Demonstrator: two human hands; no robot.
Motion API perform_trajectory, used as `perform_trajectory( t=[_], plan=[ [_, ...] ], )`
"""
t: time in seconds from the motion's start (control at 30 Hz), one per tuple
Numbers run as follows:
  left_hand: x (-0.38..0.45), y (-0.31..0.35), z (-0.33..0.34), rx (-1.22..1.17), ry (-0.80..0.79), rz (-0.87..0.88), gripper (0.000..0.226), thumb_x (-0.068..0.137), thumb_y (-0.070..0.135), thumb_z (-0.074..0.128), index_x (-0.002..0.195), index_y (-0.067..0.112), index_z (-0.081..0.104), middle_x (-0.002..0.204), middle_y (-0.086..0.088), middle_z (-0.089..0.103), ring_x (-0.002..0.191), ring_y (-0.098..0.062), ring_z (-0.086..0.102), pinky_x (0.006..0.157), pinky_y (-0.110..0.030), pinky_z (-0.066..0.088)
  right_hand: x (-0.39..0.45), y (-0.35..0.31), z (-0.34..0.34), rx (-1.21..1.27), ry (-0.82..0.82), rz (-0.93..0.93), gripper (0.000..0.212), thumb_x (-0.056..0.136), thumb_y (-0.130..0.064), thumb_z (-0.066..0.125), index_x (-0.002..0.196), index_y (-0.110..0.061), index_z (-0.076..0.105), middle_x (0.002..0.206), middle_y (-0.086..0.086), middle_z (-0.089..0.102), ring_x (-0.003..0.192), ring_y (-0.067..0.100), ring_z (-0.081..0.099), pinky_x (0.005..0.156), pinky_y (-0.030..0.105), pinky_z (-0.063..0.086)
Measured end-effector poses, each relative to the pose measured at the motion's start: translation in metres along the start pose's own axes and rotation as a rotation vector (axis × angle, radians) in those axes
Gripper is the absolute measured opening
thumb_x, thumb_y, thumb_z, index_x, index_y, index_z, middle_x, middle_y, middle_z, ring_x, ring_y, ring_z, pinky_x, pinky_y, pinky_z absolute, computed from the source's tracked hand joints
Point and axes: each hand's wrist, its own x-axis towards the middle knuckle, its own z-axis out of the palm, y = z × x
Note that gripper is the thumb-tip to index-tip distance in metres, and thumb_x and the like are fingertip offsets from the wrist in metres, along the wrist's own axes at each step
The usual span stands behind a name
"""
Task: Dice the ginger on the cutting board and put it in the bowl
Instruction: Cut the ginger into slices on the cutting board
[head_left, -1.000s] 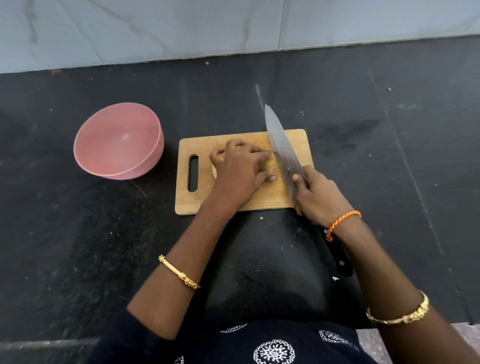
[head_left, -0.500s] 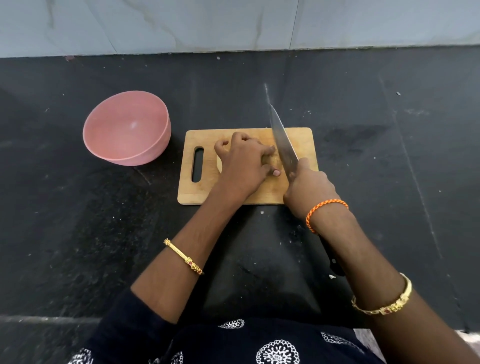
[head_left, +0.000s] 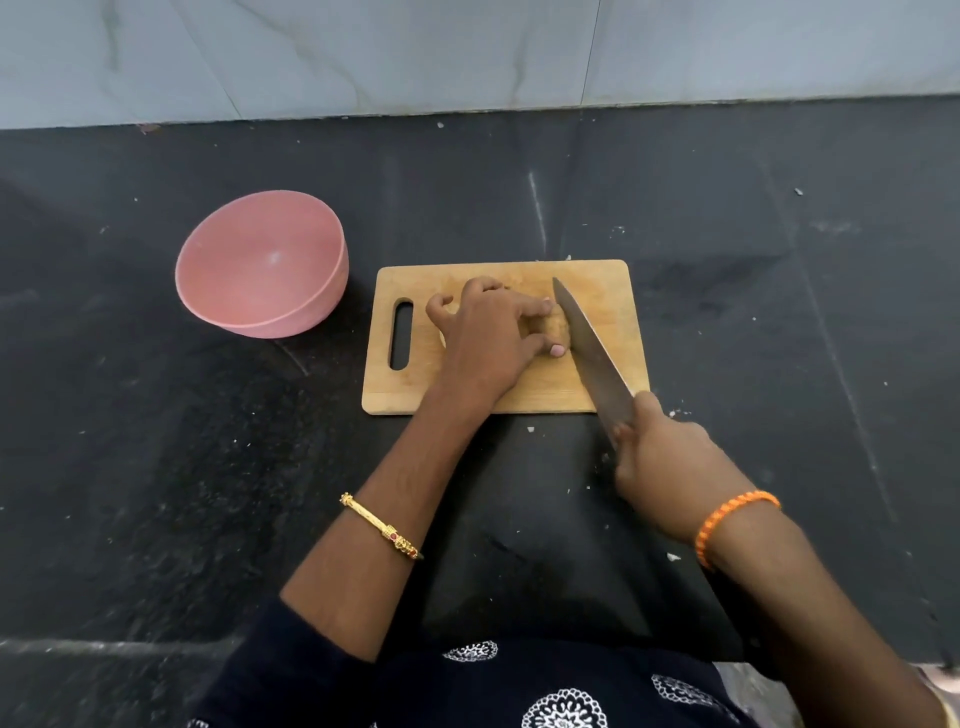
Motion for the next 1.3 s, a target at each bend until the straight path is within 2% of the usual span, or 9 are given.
perform_trajectory(
  t=[0.07,0.13,0.2,0.27,0.53,0.73,0.9,1.13,1.3],
  plan=[
    [0.0,0.0,0.0,-0.024,0.002,-0.012,0.038,0.073,0.04,0.073,0.11,0.033,0.067,0.113,0.015,0.064,0.13,-0.011,0.034,0.104,-0.043,0.009,-0.006,0.007,-0.007,0.055,-0.022,-0.012,0.014,0.1,-0.029,0.033,0.095,-0.016,0.034,0.077,0.008,0.048,0.071,0.027,0.055,0.062,0.034,0.046],
    [0.001,-0.002,0.0,-0.07,0.001,-0.02,0.039,0.07,0.04,0.075,0.107,0.032,0.068,0.113,0.015,0.065,0.131,-0.009,0.034,0.105,-0.042,0.009,-0.005,0.006,-0.01,0.113,0.05,-0.034,0.02,0.099,-0.031,0.035,0.085,-0.017,0.035,0.077,0.011,0.051,0.066,0.027,0.054,0.055,0.032,0.042],
    [0.001,-0.005,0.0,-0.142,0.0,-0.029,0.04,0.066,0.041,0.078,0.104,0.032,0.07,0.112,0.015,0.065,0.13,-0.007,0.035,0.107,-0.044,0.011,0.002,0.0,-0.009,0.154,0.163,-0.056,0.025,0.098,-0.033,0.037,0.079,-0.016,0.032,0.073,0.011,0.048,0.068,0.033,0.054,0.059,0.034,0.043],
    [0.002,-0.007,0.0,-0.153,0.008,-0.028,0.039,0.064,0.043,0.079,0.101,0.033,0.071,0.111,0.016,0.066,0.13,-0.006,0.036,0.107,-0.045,0.012,0.015,-0.005,-0.007,0.178,0.206,-0.065,0.025,0.098,-0.035,0.034,0.086,-0.013,0.035,0.077,0.013,0.049,0.075,0.038,0.055,0.067,0.04,0.048],
    [0.004,-0.009,0.001,-0.136,0.02,-0.015,0.038,0.061,0.046,0.079,0.097,0.036,0.071,0.106,0.018,0.067,0.129,-0.006,0.037,0.106,-0.046,0.014,0.048,-0.018,-0.009,0.208,0.184,-0.082,0.023,0.101,-0.031,0.027,0.093,-0.011,0.037,0.088,0.015,0.05,0.078,0.035,0.052,0.069,0.037,0.043],
    [0.004,-0.01,0.001,-0.162,0.021,-0.018,0.037,0.061,0.045,0.079,0.096,0.034,0.072,0.103,0.018,0.068,0.13,-0.007,0.036,0.106,-0.045,0.013,0.05,-0.027,-0.011,0.191,0.193,-0.099,0.023,0.101,-0.031,0.027,0.095,-0.013,0.039,0.087,0.014,0.052,0.083,0.037,0.057,0.074,0.044,0.049],
    [0.006,-0.01,0.002,-0.146,0.027,-0.011,0.037,0.064,0.044,0.078,0.098,0.032,0.072,0.106,0.017,0.068,0.131,-0.008,0.034,0.104,-0.043,0.013,0.052,-0.032,-0.011,0.1,0.163,-0.065,0.027,0.101,-0.03,0.028,0.11,-0.01,0.043,0.07,0.004,0.039,0.077,0.029,0.051,0.069,0.039,0.045],
    [0.004,-0.011,0.003,-0.116,0.059,0.018,0.037,0.063,0.048,0.078,0.097,0.035,0.072,0.106,0.02,0.067,0.132,-0.007,0.033,0.104,-0.042,0.011,0.052,-0.04,-0.018,0.025,0.089,-0.024,0.023,0.1,-0.022,0.036,0.12,-0.011,0.038,0.068,0.002,0.033,0.078,0.026,0.049,0.068,0.037,0.045],
    [0.002,-0.013,0.003,-0.039,0.094,0.067,0.037,0.065,0.051,0.075,0.099,0.037,0.071,0.106,0.02,0.067,0.131,-0.009,0.034,0.102,-0.041,0.01,0.037,-0.038,-0.009,-0.025,0.103,0.0,0.01,0.097,-0.012,0.039,0.101,-0.015,0.031,0.066,0.003,0.032,0.072,0.025,0.044,0.065,0.036,0.04]
  ],
)
